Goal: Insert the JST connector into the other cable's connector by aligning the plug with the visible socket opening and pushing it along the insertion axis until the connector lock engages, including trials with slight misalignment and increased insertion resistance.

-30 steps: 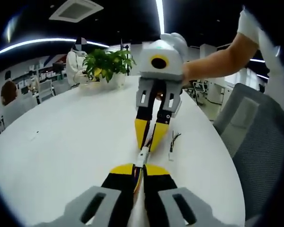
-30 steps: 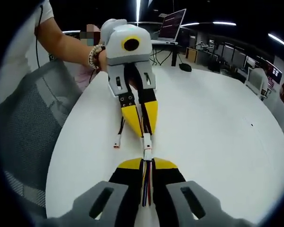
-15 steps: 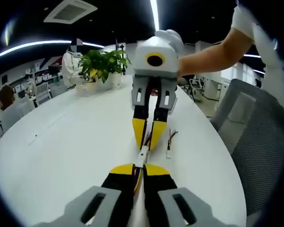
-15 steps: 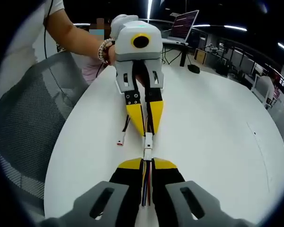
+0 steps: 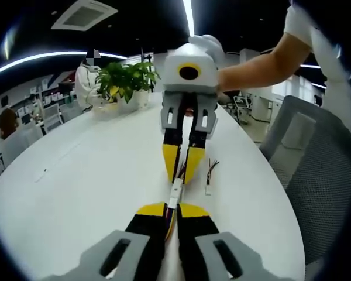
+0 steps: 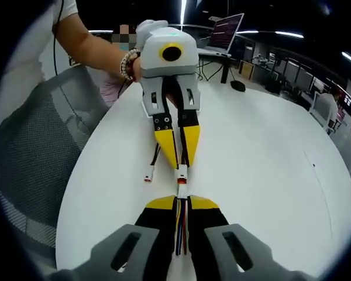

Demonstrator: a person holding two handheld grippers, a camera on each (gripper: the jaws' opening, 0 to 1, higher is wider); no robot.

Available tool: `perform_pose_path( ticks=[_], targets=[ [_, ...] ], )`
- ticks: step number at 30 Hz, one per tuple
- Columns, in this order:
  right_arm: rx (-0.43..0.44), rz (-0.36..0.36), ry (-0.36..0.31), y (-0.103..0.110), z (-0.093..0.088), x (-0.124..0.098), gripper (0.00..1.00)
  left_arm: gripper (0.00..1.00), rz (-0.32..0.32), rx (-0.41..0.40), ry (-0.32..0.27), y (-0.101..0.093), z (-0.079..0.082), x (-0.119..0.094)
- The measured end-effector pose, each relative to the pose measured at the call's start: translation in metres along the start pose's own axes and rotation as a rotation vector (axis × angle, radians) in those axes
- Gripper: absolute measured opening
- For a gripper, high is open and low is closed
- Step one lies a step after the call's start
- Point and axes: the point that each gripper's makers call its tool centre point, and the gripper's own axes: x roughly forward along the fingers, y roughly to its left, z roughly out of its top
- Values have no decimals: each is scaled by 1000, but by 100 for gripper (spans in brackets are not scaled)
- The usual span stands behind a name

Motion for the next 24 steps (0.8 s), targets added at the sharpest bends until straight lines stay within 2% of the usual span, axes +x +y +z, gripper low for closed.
perform_pose_path(
  ticks=[7,12,14,19,24],
  targets=[
    [10,-11,5,-3,0,-2,3,0,2,9,4,0,0,2],
    [6,-16,-4,-1,3,-4,3,0,4,23,36,0,-7,3],
    [24,-5,-29,0,8,-4,3,0,1,26,41,-1,-7,3],
    [10,4,6,3,0,3,3,0,-4,23,44,-2,-9,5],
    [25,13,3,5,-1,4,3,0,-7,16,41,-2,-8,6]
  ],
)
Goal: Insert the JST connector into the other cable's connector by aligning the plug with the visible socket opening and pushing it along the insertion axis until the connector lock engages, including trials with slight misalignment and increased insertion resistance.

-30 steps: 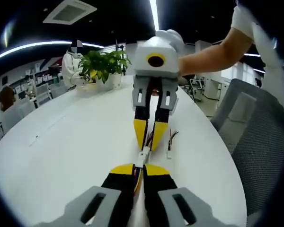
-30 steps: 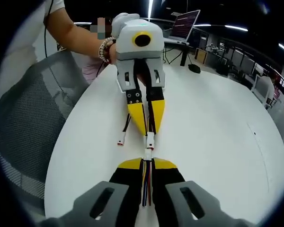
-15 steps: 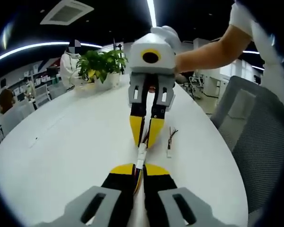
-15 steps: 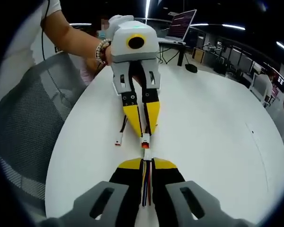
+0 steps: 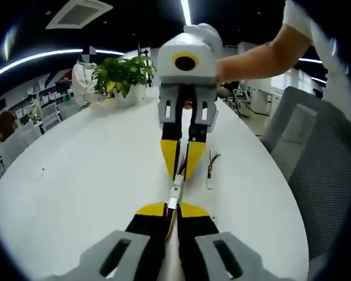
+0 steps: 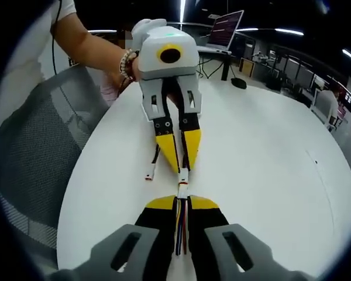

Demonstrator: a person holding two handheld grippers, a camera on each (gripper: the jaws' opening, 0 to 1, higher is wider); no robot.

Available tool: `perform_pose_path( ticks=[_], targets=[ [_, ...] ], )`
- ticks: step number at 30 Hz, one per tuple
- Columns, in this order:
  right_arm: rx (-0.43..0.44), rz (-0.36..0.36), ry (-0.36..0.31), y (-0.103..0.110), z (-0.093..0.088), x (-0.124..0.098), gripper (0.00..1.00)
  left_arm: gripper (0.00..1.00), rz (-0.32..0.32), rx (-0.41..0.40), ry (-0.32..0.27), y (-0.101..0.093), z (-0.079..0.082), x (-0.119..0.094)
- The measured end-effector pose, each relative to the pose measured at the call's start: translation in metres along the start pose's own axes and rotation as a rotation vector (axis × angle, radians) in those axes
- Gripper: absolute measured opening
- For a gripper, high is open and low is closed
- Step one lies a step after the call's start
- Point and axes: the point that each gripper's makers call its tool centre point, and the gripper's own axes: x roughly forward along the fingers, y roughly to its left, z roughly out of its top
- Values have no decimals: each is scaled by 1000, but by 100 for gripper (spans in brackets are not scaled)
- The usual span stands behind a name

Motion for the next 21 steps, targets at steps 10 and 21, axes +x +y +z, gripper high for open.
perform_pose_path(
  ticks=[10,21],
  targets=[
    [4,16,19,1,-4,3,3,0,-6,12,11,-1,0,1],
    [-31,34,80,0,-7,9,3,0,-12,42,47,0,-4,2]
  ],
)
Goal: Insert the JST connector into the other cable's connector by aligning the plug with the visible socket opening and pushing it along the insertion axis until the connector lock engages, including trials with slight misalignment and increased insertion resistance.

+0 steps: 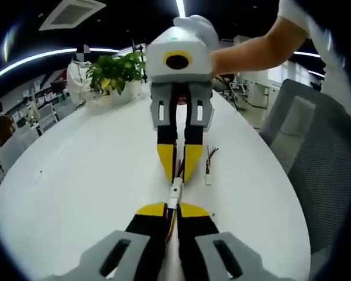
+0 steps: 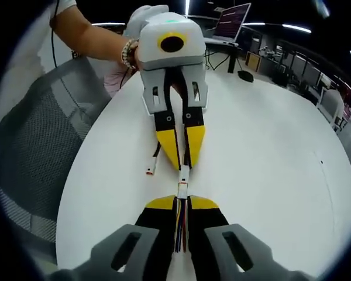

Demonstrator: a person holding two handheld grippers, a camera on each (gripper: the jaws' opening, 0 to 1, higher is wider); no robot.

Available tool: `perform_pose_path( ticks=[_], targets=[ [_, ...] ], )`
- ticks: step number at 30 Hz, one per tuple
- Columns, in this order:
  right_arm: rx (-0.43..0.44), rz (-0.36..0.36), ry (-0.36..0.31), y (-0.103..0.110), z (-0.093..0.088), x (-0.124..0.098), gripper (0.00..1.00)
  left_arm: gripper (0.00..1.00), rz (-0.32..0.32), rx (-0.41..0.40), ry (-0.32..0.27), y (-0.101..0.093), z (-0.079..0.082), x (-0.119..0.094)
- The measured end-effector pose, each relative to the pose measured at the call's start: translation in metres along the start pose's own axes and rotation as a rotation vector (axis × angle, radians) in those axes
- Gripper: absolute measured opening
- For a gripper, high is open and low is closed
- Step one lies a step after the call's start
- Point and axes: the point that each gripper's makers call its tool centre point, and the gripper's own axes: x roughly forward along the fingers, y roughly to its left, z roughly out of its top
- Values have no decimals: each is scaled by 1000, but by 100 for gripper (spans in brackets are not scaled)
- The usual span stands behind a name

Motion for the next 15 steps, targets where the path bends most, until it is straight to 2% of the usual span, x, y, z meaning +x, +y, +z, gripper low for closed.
perform_pose_path(
  ticks=[7,15],
  targets=[
    [15,5,-2,-4,-7,4,3,0,-8,-12,9,1,-5,2],
    [20,15,-7,-8,-8,10,3,0,-19,-18,12,2,-6,7]
  ],
)
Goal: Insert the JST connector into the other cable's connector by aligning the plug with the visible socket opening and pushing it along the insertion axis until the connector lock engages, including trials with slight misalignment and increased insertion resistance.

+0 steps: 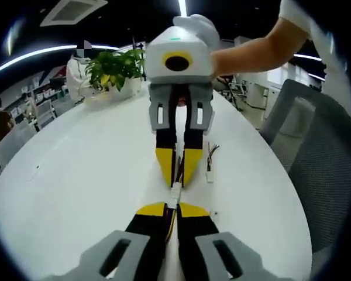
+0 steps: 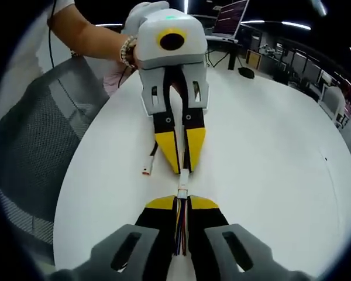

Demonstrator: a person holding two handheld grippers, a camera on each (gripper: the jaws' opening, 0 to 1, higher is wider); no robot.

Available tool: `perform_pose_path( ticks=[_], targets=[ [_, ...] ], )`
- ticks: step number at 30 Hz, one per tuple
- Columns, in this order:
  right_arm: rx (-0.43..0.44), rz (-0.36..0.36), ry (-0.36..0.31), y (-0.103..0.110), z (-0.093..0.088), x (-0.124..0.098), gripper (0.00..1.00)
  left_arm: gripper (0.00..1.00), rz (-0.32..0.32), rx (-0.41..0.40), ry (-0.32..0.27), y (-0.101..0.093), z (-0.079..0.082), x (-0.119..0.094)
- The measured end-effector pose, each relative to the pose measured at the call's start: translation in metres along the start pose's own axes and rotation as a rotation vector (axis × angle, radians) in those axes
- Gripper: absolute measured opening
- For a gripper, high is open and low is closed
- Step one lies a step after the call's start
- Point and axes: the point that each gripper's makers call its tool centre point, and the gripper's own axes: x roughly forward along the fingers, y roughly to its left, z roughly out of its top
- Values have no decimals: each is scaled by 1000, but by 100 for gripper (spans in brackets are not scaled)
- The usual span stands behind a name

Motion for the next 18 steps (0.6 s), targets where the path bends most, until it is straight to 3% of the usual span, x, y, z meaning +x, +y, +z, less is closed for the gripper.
perform_pose_path(
  ticks=[13,18],
  targets=[
    [47,-9,-28,-7,4,-3,3,0,11,-27,-16,5,4,-4],
    [25,-20,-41,-10,6,-3,3,0,21,-25,-10,7,3,-3]
  ],
)
